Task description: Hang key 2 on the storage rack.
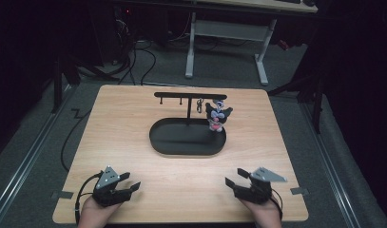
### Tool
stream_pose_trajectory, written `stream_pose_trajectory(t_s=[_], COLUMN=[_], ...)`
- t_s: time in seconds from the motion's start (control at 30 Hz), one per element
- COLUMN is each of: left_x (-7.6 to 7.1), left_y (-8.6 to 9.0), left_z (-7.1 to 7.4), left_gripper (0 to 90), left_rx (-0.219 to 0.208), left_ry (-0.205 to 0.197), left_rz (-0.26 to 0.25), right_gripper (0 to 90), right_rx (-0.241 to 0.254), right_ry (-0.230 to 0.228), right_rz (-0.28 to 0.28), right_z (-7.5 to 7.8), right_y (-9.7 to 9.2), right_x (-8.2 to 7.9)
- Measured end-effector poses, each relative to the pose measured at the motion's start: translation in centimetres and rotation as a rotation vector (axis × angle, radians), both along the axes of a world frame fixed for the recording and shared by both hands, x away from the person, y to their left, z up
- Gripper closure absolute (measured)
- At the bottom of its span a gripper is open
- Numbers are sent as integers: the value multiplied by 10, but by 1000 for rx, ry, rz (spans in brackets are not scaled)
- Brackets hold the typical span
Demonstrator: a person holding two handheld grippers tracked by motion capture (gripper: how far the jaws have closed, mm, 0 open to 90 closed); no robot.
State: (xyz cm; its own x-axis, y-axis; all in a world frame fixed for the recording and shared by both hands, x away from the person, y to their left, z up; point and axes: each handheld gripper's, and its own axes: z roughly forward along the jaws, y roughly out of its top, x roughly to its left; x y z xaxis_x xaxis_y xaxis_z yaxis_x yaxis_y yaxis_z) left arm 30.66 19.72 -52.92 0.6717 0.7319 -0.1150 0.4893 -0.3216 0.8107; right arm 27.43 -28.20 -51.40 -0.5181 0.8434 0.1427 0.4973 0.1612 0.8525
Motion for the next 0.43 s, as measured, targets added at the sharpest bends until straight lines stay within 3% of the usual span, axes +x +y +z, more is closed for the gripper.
stream_pose_trajectory(t_s=[0.03,0.1,0.33,0.43], left_x=[0,1,0,-1], left_y=[-1,-1,-2,0], left_z=[0,1,0,-1], left_gripper=[413,408,406,404], left_rx=[-2,7,17,16], left_ry=[-5,-15,-13,-12], left_rz=[2,10,27,32], right_gripper=[298,294,288,288], right_rx=[27,62,11,15], right_ry=[19,3,14,31], right_rz=[-7,-25,17,19], right_z=[2,3,-4,-6], right_y=[-6,-11,-3,0], right_x=[-5,-7,2,5])
